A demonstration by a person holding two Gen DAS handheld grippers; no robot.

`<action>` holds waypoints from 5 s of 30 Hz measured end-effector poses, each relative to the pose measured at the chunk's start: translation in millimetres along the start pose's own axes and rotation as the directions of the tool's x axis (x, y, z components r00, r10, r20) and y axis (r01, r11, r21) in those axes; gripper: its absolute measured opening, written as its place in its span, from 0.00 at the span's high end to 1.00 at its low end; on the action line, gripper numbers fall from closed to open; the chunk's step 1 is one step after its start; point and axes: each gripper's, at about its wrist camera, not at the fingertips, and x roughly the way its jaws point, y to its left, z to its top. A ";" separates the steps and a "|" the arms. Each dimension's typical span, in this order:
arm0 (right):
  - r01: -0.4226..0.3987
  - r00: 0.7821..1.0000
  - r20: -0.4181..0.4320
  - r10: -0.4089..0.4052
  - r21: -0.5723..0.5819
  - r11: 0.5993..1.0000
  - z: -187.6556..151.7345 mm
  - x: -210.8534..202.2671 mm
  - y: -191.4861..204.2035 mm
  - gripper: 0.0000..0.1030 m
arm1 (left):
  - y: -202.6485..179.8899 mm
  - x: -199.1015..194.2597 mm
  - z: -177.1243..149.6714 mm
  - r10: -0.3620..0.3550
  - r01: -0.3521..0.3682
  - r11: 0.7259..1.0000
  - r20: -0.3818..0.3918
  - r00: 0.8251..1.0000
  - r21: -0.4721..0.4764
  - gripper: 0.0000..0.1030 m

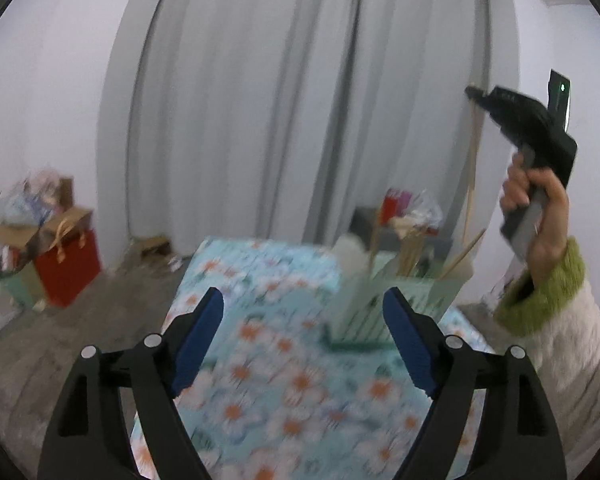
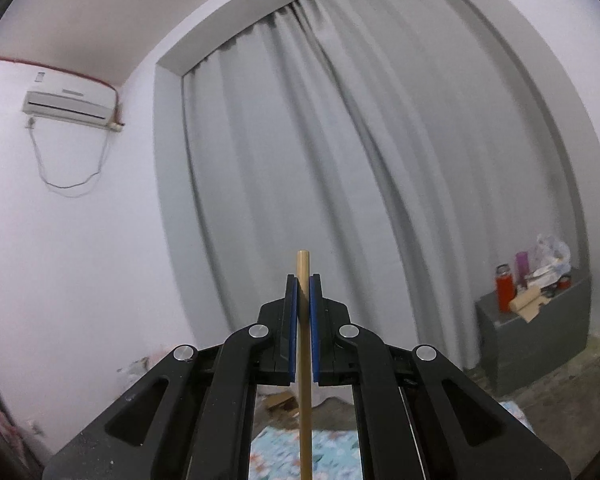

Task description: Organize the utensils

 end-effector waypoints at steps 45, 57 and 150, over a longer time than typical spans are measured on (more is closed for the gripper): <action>-0.036 0.999 -0.003 0.036 -0.068 0.997 -0.8 -56.2 40.4 0.96 | 46.9 -19.4 -18.8 0.106 -0.111 0.987 -0.042 0.993 -0.121 0.23; 0.015 0.997 -0.074 -0.020 -0.068 0.998 -25.6 -45.3 31.9 0.96 | 48.2 -19.2 -20.1 0.119 -0.124 0.984 -0.045 0.992 -0.127 0.23; 0.425 0.659 -0.486 -0.574 -0.389 0.817 -157.0 -169.4 54.9 0.08 | -88.1 1.1 -31.1 0.357 -0.347 0.934 -0.176 0.917 0.087 0.05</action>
